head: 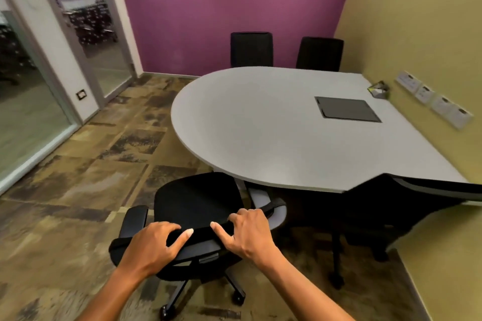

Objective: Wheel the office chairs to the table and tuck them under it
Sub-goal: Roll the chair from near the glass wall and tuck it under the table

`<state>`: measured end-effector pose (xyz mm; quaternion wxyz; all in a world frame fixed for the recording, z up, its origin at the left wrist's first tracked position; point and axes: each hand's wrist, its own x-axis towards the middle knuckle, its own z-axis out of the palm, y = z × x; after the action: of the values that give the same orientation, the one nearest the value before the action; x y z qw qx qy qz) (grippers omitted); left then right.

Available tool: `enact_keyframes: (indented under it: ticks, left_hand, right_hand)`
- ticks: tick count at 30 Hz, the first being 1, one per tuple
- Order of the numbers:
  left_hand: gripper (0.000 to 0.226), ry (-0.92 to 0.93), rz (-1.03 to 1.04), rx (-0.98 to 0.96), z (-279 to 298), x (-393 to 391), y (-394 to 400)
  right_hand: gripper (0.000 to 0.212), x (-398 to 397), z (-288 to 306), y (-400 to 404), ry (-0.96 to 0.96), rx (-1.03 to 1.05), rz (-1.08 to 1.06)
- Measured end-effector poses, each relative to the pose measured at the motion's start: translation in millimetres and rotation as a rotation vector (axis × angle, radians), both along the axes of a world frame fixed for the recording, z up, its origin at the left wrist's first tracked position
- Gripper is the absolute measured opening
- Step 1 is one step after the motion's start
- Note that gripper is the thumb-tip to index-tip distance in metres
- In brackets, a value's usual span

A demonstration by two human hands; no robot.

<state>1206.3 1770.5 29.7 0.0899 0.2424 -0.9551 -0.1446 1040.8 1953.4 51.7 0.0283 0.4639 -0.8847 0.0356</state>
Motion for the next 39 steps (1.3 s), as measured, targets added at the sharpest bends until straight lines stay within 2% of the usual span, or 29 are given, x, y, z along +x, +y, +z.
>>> enact_keyframes:
  ticks: [9,14,23,30,35,39]
  left_hand:
    - [0.073,0.044,-0.148,0.006,-3.5,-42.4,39.7]
    - [0.069,0.100,-0.206,0.015,-2.8,-68.0,61.3]
    - [0.063,0.202,-0.217,-0.046,8.7,-101.6,77.3]
    - [0.067,0.211,-0.226,-0.070,11.3,-130.3,69.5]
    - [0.067,0.239,-0.241,-0.129,7.9,-156.4,64.5]
    - [0.076,0.239,-0.175,-0.166,8.8,-168.4,53.4]
  right_hand:
    - [0.097,-15.7,-9.8,65.2,-0.030,-0.081,-0.146]
    - [0.096,-28.2,-12.7,94.2,-0.038,-0.107,-0.220]
    - [0.094,-57.0,-17.0,111.2,0.007,-0.145,-0.292]
    - [0.090,-91.1,-18.8,123.7,-0.078,-0.168,-0.141]
    - [0.092,-114.6,-20.7,128.6,0.022,-0.158,-0.237]
    - [0.093,-118.7,-19.7,117.8,0.046,-0.171,-0.276]
